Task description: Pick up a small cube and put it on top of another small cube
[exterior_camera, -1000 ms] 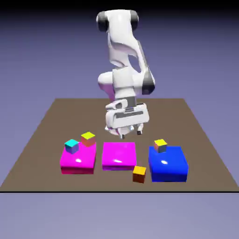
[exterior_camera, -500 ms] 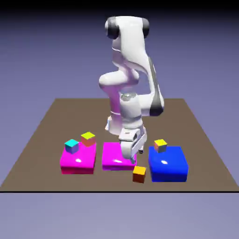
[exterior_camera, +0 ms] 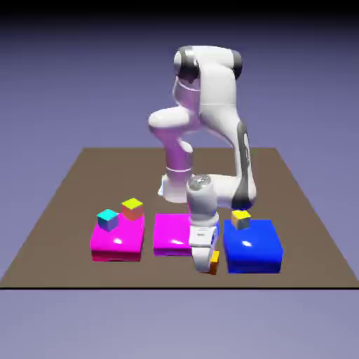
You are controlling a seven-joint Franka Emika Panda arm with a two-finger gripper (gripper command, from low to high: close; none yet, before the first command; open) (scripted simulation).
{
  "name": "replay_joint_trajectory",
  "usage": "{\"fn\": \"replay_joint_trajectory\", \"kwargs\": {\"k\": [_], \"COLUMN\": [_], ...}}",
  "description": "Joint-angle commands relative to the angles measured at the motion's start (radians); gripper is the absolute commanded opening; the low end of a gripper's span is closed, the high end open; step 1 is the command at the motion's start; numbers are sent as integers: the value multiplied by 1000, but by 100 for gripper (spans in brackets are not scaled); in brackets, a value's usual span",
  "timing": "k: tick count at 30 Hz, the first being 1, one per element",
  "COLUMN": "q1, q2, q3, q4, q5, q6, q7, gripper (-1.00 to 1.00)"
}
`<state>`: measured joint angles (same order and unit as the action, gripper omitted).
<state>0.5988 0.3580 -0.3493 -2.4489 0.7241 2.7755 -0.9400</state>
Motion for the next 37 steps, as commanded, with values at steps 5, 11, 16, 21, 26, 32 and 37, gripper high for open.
{"fn": "replay_joint_trajectory", "kwargs": {"k": [5, 11, 16, 21, 26, 32, 37], "q1": [2, -151, -279, -407, -528, -479, -478], "q2": [-181, -399, -580, -761, -933, -775, -771], "q3": [-113, -178, -231, -285, -336, -409, -410], "q4": [-68, -145, -208, -271, -331, -397, -398], "q5": [-208, -446, -645, -844, -1033, -1001, -1000], "q6": [-104, -244, -359, -475, -585, -368, -364], "q7": [39, -92, -201, -310, -413, -457, -458], "gripper": [-100, -100, -100, -100, -100, -100, 100]}}
